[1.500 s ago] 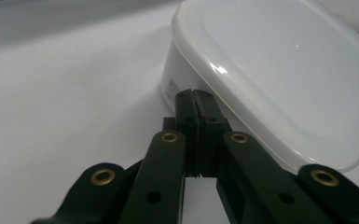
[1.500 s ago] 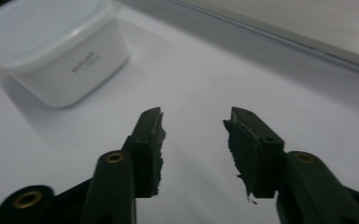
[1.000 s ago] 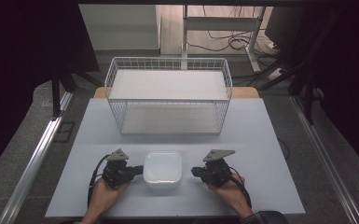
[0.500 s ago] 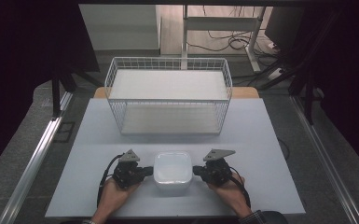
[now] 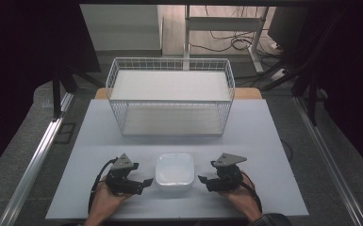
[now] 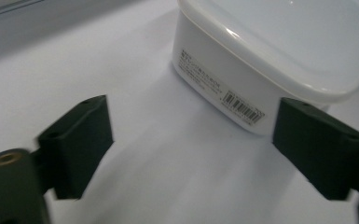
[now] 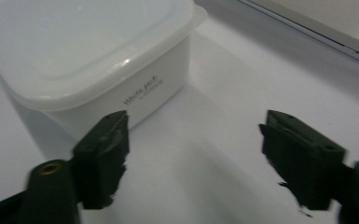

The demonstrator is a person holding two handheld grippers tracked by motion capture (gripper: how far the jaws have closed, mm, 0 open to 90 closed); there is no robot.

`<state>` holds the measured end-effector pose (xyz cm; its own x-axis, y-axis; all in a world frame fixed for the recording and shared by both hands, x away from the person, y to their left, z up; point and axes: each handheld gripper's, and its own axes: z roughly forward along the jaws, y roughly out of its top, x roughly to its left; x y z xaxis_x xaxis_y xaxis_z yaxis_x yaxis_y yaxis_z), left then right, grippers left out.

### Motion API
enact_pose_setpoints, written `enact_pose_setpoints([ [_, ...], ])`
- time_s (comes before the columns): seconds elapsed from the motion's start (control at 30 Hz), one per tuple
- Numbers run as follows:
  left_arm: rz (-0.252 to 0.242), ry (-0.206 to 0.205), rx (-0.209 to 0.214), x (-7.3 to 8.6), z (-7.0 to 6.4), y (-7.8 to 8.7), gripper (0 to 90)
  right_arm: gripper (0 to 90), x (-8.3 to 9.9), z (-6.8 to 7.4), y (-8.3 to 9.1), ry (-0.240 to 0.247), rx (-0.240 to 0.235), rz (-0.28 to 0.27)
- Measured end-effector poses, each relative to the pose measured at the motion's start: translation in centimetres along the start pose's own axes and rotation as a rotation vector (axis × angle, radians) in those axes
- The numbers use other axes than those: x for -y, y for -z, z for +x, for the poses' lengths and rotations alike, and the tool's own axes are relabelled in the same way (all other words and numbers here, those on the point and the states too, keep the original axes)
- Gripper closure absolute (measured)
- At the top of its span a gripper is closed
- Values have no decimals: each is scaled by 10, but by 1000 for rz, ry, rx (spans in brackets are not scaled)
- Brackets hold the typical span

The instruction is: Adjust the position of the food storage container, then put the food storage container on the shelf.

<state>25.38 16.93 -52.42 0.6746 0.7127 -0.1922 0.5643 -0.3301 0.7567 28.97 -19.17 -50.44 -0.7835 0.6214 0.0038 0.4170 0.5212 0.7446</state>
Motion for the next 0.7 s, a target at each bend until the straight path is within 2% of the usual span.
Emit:
enact_pose_setpoints([
  [0.13,-11,-4,12,2,3,4,80,113,1,-2,0,-4,-3,6],
  [0.23,-4,-28,-13,3,4,3,69,83,1,-3,2,-17,-13,-6],
  [0.3,-5,-45,-25,4,4,3,57,76,1,-5,2,-37,-4,-13],
  [0.4,-18,-61,-32,4,4,3,35,59,2,-7,2,-47,-3,-7],
  [0.63,-47,-32,-15,0,6,9,23,48,-2,-5,7,-34,-1,-27],
  [0.7,-51,-26,-7,-2,5,12,28,47,-4,-6,8,-44,-1,-37],
])
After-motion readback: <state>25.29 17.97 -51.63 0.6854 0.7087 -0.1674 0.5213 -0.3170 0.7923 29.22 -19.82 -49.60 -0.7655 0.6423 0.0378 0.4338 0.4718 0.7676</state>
